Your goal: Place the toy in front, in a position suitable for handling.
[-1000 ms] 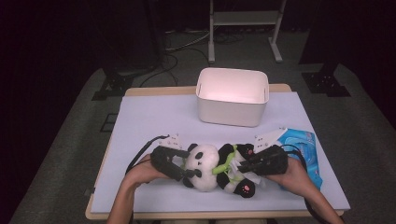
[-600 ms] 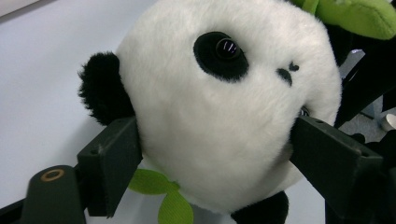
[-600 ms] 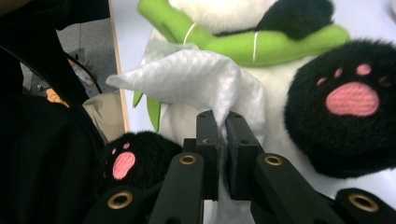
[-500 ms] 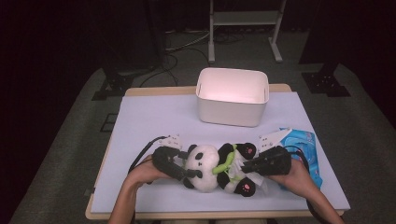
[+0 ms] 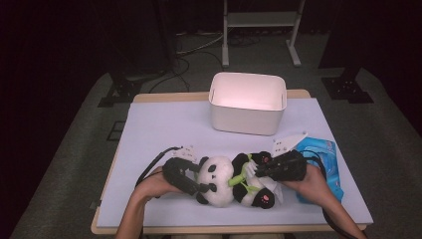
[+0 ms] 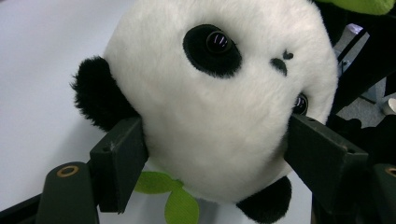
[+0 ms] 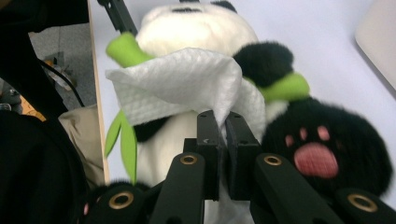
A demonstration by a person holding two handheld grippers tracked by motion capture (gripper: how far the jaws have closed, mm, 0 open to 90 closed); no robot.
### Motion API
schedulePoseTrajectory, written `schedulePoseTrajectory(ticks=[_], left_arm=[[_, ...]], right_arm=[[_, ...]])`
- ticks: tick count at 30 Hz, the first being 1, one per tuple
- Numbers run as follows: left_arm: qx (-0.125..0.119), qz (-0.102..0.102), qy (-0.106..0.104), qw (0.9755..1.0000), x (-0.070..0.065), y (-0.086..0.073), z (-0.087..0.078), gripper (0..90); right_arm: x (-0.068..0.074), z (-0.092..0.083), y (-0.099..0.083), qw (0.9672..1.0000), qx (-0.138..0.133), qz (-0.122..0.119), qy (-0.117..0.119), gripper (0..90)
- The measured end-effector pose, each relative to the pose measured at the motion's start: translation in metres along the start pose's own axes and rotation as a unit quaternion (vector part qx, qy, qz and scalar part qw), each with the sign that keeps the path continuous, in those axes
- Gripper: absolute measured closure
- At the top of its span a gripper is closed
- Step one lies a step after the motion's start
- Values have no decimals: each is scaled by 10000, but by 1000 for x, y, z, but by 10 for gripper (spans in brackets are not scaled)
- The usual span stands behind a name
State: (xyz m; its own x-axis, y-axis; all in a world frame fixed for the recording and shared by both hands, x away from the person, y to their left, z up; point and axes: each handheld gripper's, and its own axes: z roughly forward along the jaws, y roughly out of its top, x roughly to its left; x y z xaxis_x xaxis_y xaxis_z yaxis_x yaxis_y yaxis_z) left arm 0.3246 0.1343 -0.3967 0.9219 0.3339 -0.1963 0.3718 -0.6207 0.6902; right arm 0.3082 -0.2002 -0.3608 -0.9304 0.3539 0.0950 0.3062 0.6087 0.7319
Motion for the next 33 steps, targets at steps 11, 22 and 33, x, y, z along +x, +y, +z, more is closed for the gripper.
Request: schedulePoseTrajectory(ticks=[11, 22, 33], left_arm=[[-60, -155, 46, 9999, 4, 0, 1, 200], [-75, -209, 72, 9997, 6, 0, 0, 194], [-39, -130, 61, 9999, 4, 0, 0, 194]], right_arm=[[6, -7, -17, 9992, 51, 65, 388, 848], [9, -2, -6, 9982, 2, 132, 583, 638], [18, 13, 8, 9997, -9, -122, 207, 783]])
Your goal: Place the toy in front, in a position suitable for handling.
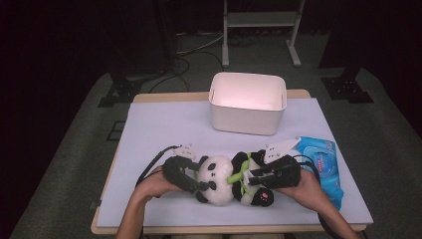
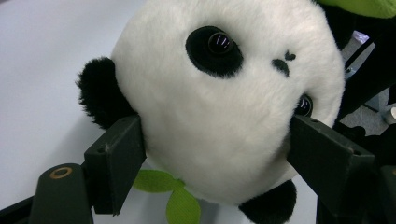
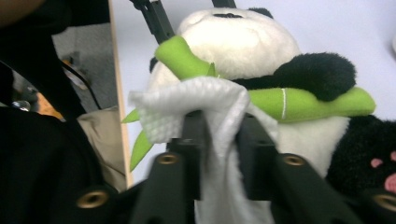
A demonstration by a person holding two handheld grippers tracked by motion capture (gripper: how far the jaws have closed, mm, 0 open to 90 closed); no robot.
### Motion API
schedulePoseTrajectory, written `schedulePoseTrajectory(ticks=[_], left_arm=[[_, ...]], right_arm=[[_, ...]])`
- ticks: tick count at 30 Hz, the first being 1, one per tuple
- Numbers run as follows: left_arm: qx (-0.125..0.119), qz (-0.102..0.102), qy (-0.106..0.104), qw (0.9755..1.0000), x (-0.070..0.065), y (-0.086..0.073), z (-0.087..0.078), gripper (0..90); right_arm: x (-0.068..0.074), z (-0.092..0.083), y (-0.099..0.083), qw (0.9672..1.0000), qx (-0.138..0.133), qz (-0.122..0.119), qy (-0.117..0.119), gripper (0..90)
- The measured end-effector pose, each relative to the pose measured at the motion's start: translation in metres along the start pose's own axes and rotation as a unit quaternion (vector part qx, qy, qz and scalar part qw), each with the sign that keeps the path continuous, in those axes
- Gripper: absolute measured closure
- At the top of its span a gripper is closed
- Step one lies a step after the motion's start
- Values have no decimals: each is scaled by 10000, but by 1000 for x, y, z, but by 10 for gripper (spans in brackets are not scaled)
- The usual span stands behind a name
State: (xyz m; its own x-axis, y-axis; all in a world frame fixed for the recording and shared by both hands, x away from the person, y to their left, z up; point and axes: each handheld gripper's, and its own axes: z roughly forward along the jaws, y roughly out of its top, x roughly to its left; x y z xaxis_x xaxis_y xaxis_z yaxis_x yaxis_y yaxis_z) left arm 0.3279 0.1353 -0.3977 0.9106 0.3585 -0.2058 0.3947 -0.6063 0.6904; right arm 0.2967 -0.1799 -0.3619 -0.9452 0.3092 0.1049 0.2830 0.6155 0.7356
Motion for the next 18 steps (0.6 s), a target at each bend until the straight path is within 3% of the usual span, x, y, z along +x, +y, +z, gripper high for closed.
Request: schedulePoseTrajectory(ticks=[11, 18], left_arm=[[-16, -8, 22, 10000, 0, 0, 0, 187], [-34, -24, 19, 10000, 0, -1, 0, 187]], right_arm=[[-6, -13, -17, 9999, 14, 99, 85, 838], [-12, -21, -34, 9995, 41, 325, 41, 841]])
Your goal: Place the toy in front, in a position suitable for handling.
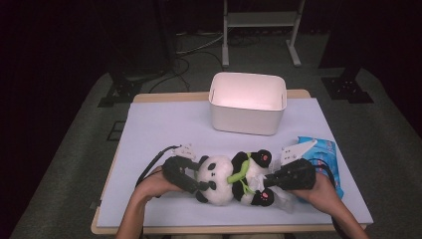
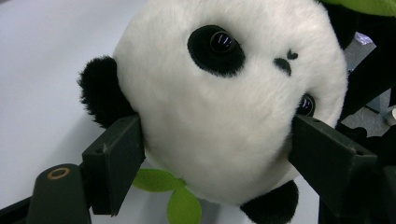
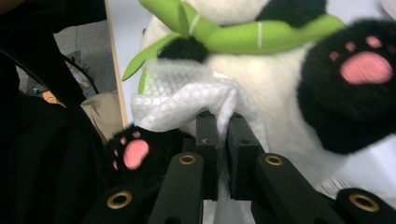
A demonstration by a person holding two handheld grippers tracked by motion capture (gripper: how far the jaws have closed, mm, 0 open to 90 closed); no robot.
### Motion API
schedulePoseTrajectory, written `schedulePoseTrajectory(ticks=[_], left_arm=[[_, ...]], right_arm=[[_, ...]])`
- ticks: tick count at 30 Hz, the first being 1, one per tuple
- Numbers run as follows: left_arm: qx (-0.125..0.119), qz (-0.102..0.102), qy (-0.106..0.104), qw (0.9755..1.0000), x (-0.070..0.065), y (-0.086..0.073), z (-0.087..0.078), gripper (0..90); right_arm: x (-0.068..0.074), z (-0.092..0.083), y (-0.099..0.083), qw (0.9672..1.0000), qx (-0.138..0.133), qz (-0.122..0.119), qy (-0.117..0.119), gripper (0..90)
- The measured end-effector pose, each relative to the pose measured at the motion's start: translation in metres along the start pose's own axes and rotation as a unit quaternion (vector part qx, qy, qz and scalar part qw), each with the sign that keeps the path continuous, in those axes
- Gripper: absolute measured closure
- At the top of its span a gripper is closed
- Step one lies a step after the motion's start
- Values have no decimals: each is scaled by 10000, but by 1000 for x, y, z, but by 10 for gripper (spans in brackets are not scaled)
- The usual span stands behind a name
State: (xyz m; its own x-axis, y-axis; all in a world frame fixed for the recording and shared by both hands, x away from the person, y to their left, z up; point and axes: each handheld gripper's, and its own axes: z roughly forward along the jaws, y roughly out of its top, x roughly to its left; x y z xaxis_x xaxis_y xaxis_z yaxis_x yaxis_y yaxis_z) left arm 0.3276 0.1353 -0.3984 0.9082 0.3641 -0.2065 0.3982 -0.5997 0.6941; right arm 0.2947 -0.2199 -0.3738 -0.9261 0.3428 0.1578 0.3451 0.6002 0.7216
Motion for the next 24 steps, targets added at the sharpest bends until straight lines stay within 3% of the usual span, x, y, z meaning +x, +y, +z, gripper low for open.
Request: schedulePoseTrajectory(ticks=[4, 16, 19, 24], left_arm=[[12, 56, 1, 10000, -1, 0, 0, 189], [34, 132, 8, 9999, -3, 0, 0, 189], [47, 158, 0, 9999, -3, -1, 0, 189], [29, 159, 0, 9999, -3, -1, 0, 189]], right_arm=[[-2, -2, 4, 9999, -56, -8, -86, 842], [-15, -12, 54, 9979, -300, -248, -525, 844], [-19, -14, 55, 9975, -281, -218, -616, 844], [-26, -23, 42, 9973, -310, -63, -660, 846]])
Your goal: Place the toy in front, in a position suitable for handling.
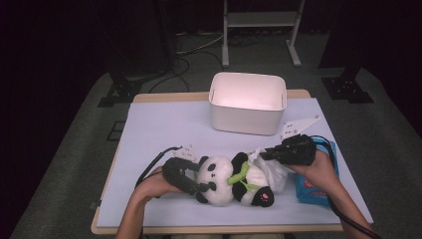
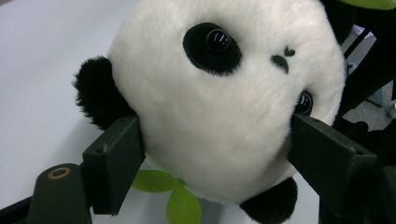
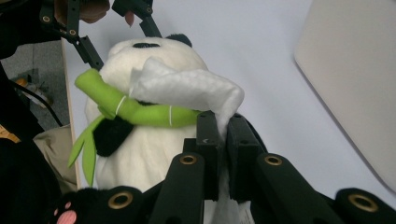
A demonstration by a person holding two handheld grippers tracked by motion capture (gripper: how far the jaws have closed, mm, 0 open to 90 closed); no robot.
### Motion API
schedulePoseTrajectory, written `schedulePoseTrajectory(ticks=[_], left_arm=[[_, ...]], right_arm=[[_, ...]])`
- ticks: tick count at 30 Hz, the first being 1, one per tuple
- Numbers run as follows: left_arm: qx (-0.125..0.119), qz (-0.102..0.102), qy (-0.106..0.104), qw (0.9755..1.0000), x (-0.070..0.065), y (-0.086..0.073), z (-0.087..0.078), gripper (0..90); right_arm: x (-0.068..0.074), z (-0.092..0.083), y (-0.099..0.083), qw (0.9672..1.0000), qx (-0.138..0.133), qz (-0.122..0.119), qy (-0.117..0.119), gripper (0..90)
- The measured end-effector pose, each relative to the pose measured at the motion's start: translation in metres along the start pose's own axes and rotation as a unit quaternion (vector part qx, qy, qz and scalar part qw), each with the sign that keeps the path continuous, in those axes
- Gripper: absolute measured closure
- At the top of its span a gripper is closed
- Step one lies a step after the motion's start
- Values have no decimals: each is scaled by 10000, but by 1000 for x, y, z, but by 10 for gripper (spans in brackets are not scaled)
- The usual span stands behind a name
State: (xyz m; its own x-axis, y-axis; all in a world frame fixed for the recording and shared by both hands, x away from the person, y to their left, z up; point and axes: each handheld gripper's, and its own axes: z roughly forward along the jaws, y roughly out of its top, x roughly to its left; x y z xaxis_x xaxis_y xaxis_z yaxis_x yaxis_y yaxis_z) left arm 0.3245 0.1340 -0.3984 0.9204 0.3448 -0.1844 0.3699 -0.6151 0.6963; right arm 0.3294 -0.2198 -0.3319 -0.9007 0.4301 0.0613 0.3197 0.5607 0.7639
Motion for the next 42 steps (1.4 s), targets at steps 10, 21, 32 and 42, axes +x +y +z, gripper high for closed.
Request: schedulePoseTrajectory(ticks=[10, 21, 32, 42], left_arm=[[89, 131, 3, 9999, -4, 3, 1, 189], [79, 104, -9, 9999, -3, 2, 1, 188], [72, 83, -6, 9999, -1, 1, 1, 185], [43, 60, -18, 10000, 0, 0, 1, 184]], right_arm=[[9, 21, 12, 9996, 181, -140, 181, 845], [20, 47, 24, 9978, 328, -256, 510, 820], [26, 18, 12, 9963, 366, -306, 715, 580], [27, 8, -14, 9963, 660, -133, 532, 576]])
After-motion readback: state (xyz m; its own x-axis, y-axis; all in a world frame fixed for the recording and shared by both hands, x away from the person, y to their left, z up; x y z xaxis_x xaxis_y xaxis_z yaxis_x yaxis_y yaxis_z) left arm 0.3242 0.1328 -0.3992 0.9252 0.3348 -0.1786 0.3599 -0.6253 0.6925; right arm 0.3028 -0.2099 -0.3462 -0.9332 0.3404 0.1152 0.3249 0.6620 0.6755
